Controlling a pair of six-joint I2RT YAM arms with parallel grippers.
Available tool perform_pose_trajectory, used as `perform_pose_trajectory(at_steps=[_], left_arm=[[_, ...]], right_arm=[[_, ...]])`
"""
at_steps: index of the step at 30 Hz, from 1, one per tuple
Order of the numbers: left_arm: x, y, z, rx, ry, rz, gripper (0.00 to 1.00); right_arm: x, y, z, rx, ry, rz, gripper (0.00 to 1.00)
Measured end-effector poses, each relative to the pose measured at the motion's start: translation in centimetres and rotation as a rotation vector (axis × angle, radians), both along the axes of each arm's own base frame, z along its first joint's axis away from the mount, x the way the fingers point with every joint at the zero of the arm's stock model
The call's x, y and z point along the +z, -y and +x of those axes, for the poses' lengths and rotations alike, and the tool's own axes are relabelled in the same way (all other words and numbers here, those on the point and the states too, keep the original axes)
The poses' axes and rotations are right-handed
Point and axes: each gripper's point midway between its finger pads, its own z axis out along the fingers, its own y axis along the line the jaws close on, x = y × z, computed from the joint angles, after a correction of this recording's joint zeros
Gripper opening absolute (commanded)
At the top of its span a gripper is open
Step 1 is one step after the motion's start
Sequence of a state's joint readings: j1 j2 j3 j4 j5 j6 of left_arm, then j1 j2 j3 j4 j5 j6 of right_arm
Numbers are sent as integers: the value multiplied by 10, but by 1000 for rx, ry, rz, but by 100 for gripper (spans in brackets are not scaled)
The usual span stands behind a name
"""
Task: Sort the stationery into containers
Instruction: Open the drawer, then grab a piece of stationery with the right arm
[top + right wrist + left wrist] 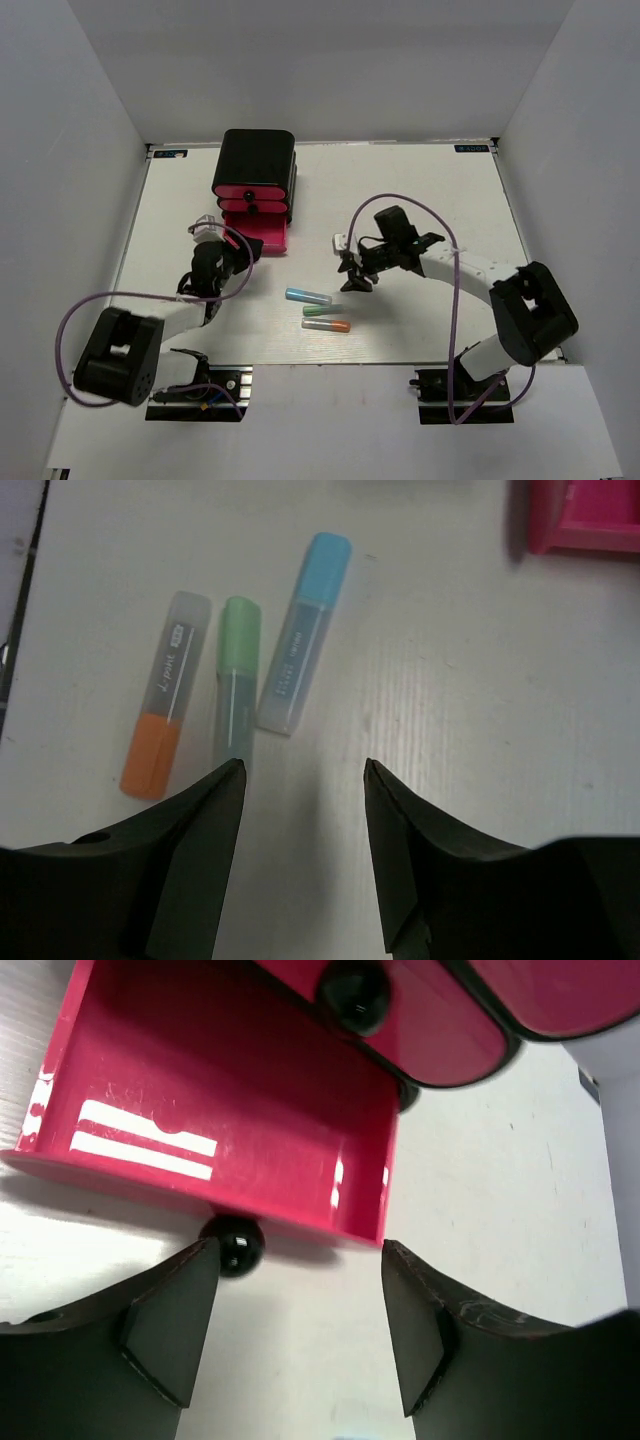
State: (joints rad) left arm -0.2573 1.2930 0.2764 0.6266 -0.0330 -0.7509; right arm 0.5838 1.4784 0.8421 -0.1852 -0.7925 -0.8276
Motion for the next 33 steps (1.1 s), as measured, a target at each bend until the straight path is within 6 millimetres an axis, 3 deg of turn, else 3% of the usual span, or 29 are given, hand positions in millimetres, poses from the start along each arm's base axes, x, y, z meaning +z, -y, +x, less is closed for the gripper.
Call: perform_pose_trajectory(at_steps=[7, 11, 13, 19, 26, 29, 32, 33], left_arm=[[46, -7, -32, -42, 106, 34, 79], [69, -13, -53, -40, 154, 27, 95], [75, -17, -64, -20, 157, 7, 98], [64, -32, -86, 58, 67, -21, 100], [62, -39, -98, 96, -23, -18, 100], [62, -41, -102, 104, -46, -15, 100], [60, -43, -106, 110, -67, -10, 100], [59, -43, -107, 111, -74, -9, 100]], right_arm=[[-26, -37, -24, 51, -95, -79, 54], [-28, -66, -21, 32, -111, -102, 54], [-28, -80, -19, 20, -111, -108, 54], [-38, -102, -18, -12, -128, -142, 54], [-63, -104, -23, -56, -112, -228, 54], [-70, -103, -20, -79, -85, -259, 49], [-72, -103, -15, -100, -45, -272, 38], [-73, -103, -12, -108, -30, -273, 31]])
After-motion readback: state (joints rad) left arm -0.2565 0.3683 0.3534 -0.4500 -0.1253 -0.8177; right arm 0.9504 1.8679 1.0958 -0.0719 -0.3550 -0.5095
